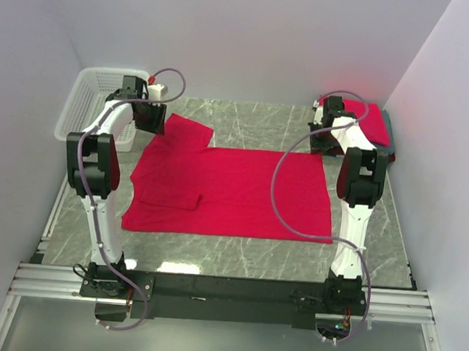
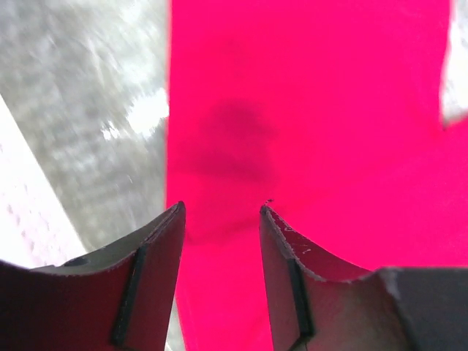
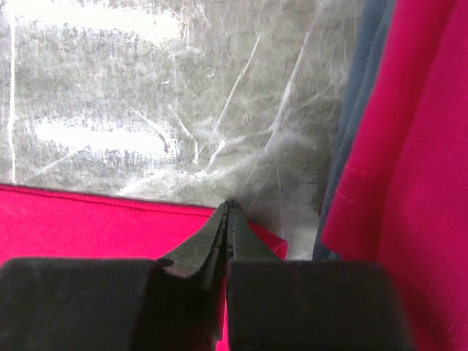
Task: Fold and stack the t-shirts
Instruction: Fold the tshirt
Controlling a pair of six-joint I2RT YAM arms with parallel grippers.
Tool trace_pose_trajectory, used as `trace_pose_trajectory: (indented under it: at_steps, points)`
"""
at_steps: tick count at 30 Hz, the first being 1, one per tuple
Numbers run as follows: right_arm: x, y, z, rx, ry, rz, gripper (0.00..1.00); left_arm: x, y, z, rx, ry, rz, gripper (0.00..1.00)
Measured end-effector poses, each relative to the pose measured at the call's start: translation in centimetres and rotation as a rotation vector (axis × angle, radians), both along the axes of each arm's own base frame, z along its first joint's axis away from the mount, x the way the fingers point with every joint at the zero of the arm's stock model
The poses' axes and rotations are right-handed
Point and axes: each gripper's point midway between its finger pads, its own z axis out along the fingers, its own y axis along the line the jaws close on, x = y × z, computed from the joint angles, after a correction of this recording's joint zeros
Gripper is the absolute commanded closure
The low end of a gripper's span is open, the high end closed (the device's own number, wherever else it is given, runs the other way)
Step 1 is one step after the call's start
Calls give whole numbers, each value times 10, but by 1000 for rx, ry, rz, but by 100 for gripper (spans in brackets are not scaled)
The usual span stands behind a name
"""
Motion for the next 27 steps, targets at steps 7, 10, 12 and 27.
trace_pose_trajectory:
  at_steps: [7, 10, 12, 27]
  points:
    - [0, 1, 0, 7, 0, 4, 100, 32, 7, -28, 20, -9, 40, 52]
    - [0, 2, 0, 10, 0, 6, 100, 34, 11, -42, 36, 10, 53, 52]
    - [0, 2, 0, 12, 1, 6, 100, 36, 13, -48, 51, 13, 60, 52]
    - [-1, 4, 0, 28, 4, 12, 100, 60, 14, -56, 83, -34, 68, 66]
